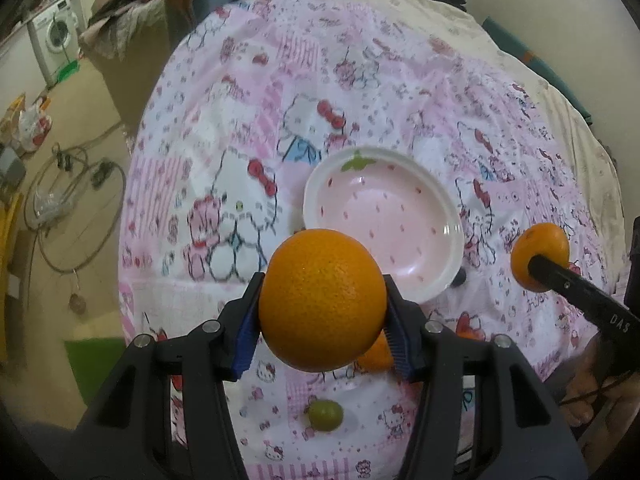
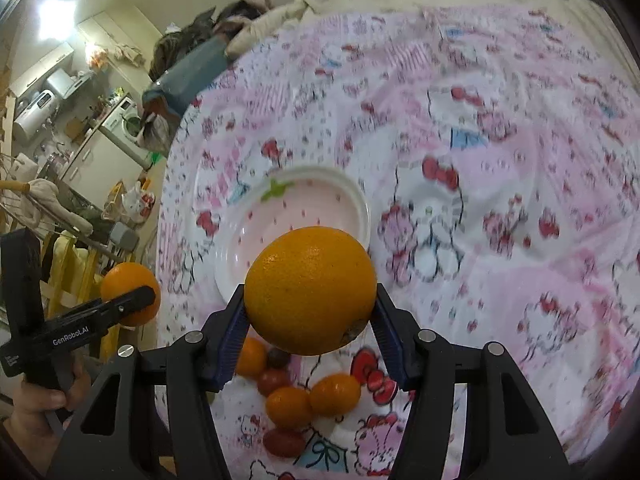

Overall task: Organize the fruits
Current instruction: 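Set the tangerine on the plate with the right tool while the left tool carries the orange over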

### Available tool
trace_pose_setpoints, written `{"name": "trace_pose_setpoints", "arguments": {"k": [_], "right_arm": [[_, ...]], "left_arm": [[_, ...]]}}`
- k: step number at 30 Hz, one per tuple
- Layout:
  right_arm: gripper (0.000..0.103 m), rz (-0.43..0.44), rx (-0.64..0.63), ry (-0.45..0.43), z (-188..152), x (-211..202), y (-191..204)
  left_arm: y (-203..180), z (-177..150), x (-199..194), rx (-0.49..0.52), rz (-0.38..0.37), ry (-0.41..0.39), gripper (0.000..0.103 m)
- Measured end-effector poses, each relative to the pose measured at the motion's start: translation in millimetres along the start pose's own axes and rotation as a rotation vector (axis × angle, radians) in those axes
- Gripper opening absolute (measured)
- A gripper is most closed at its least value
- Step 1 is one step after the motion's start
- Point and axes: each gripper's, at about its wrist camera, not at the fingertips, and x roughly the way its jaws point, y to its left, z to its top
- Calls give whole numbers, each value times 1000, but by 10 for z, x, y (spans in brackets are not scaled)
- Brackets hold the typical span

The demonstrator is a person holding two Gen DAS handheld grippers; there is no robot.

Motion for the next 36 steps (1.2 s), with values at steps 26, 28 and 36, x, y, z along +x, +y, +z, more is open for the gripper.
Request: {"name": "trace_pose_setpoints", "arguments": {"k": [26, 28, 36], "right_arm": [[61, -60, -74, 181, 790, 1271, -75], [61, -84, -100, 205, 774, 1404, -49], [62, -189, -246, 275, 695, 1794, 208]], "left_arm": [[57, 755, 705, -19, 38, 54, 50], [108, 769, 728, -31, 45, 53, 50], [194, 760, 801, -48, 47, 80, 50]]}}
